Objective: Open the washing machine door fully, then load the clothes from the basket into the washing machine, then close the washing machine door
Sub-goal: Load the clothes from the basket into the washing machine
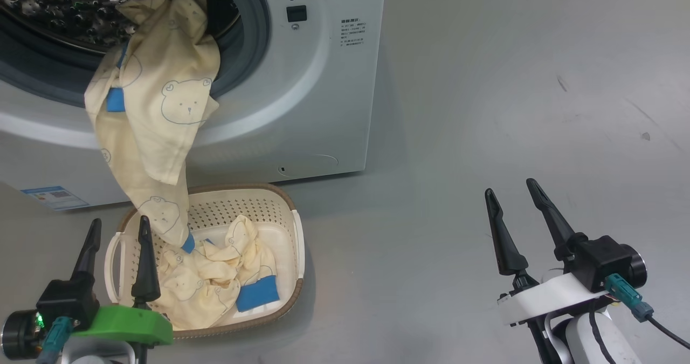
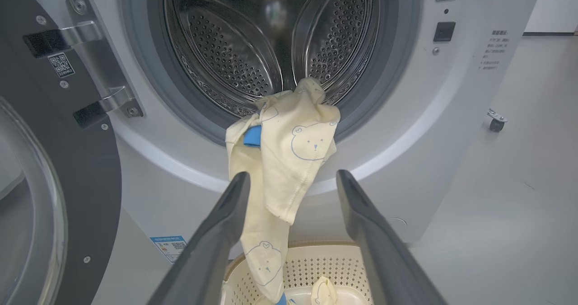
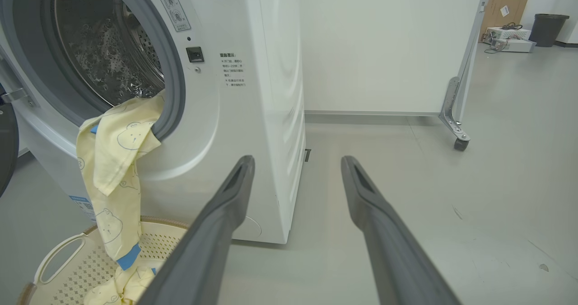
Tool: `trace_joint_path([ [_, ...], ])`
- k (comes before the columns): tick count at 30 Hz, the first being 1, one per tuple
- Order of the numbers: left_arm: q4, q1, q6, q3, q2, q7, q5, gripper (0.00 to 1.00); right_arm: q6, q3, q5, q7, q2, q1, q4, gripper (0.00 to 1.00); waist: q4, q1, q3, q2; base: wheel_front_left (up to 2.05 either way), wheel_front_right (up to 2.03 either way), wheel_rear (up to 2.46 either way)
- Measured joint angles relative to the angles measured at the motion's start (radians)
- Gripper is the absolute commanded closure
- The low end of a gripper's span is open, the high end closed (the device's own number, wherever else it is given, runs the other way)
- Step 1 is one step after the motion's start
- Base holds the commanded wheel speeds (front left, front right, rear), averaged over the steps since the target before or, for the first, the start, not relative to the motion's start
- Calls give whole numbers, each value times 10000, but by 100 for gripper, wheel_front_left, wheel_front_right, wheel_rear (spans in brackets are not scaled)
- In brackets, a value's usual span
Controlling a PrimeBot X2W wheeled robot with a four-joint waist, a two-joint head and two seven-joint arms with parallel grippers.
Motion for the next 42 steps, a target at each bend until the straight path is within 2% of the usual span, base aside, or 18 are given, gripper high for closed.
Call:
trace_joint_path([
  [16,-713,214,150,-161,-13,4,-13,0,44,15,-73,0,12,152,-259,0,-102,0,272,0,0,0,0],
  [23,-677,192,192,-194,-21,399,-148,0,79,38,-84,0,13,141,-407,0,-90,0,517,0,0,0,0],
  [28,-433,37,192,-192,-15,660,-224,0,84,105,-86,0,19,104,-529,0,-130,1,780,0,0,0,0],
  [42,909,-1892,188,-113,428,1776,-382,0,104,253,-86,-2,38,-441,-901,0,-405,1,1907,0,0,0,0],
])
